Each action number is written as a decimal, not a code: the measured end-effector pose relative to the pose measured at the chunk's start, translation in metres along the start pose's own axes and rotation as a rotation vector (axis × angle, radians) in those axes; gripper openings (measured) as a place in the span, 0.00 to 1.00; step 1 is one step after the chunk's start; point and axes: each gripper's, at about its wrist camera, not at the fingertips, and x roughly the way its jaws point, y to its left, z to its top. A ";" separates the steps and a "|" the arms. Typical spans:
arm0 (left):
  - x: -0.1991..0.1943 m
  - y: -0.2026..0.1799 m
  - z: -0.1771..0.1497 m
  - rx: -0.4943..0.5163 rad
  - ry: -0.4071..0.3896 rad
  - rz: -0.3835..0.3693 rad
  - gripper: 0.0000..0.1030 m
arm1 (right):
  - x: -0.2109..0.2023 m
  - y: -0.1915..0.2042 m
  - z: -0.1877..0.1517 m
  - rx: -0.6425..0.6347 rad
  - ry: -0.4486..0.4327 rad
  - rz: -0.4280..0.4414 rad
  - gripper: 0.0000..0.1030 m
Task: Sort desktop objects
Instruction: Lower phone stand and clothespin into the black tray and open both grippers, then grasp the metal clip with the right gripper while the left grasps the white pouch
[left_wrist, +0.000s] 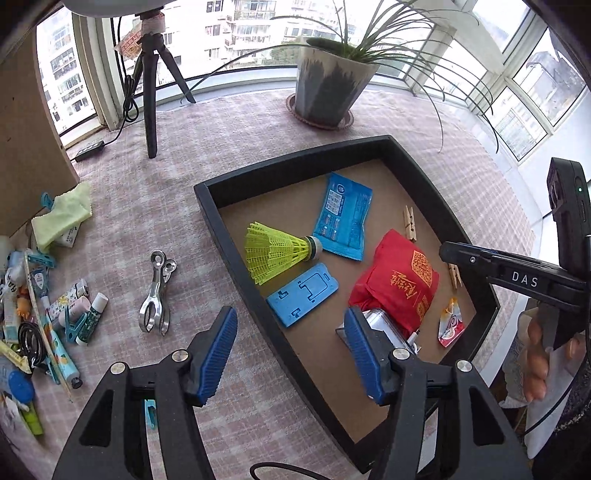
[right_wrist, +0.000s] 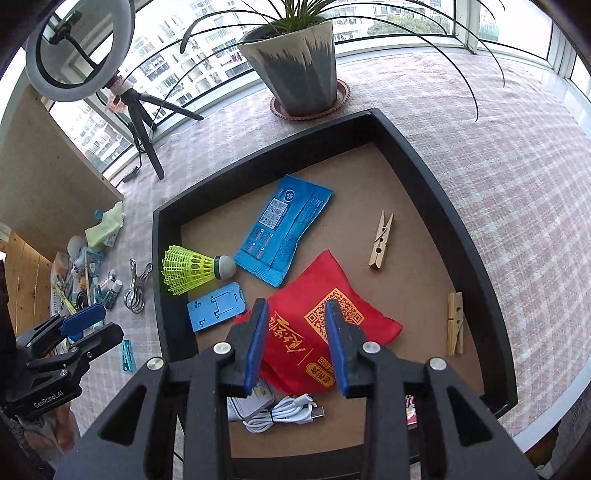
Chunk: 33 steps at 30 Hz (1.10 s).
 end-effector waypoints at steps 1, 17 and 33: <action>-0.001 0.010 -0.003 -0.022 0.000 0.007 0.55 | 0.002 0.007 0.001 -0.014 0.004 0.005 0.30; -0.027 0.175 -0.057 -0.345 -0.017 0.160 0.52 | 0.039 0.125 0.007 -0.235 0.076 0.092 0.30; -0.084 0.318 -0.218 -0.675 -0.048 0.344 0.60 | 0.108 0.250 -0.021 -0.430 0.207 0.118 0.49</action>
